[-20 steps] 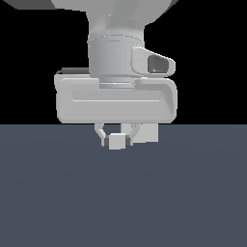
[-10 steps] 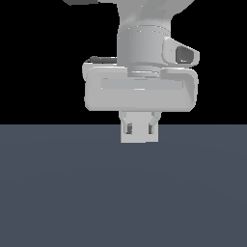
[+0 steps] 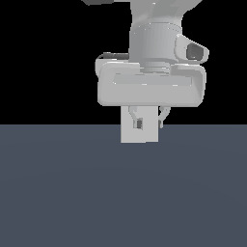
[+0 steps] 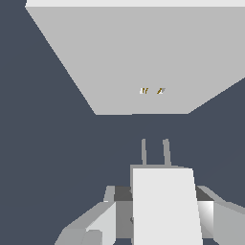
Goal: Plug the charger into the wall socket.
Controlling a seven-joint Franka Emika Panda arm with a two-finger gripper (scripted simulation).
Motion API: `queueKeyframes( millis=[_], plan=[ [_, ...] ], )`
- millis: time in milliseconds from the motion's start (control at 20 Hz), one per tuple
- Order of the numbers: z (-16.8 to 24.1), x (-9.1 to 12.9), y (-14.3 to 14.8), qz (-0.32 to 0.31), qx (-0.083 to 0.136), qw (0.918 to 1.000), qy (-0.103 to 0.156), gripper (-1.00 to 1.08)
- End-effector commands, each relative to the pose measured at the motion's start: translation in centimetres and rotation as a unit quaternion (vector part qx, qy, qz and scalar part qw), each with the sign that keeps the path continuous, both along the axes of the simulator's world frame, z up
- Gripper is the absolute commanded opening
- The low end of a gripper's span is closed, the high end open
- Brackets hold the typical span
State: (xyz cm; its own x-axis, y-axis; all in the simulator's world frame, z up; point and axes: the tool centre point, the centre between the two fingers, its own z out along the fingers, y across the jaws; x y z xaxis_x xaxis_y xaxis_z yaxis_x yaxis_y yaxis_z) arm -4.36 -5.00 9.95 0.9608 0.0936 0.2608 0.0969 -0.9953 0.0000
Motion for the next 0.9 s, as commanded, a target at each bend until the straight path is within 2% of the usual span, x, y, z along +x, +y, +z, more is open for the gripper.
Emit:
queueKeyframes(
  millis=[0, 450, 850],
  plan=[
    [0.1, 0.1, -0.1, 0.001, 0.0, 1.0, 0.0, -1.0],
    [0.1, 0.5, 0.0, 0.001, 0.0, 1.0, 0.0, -1.0],
    [0.0, 3.2, 0.2, 0.001, 0.0, 1.0, 0.0, -1.0]
  ],
)
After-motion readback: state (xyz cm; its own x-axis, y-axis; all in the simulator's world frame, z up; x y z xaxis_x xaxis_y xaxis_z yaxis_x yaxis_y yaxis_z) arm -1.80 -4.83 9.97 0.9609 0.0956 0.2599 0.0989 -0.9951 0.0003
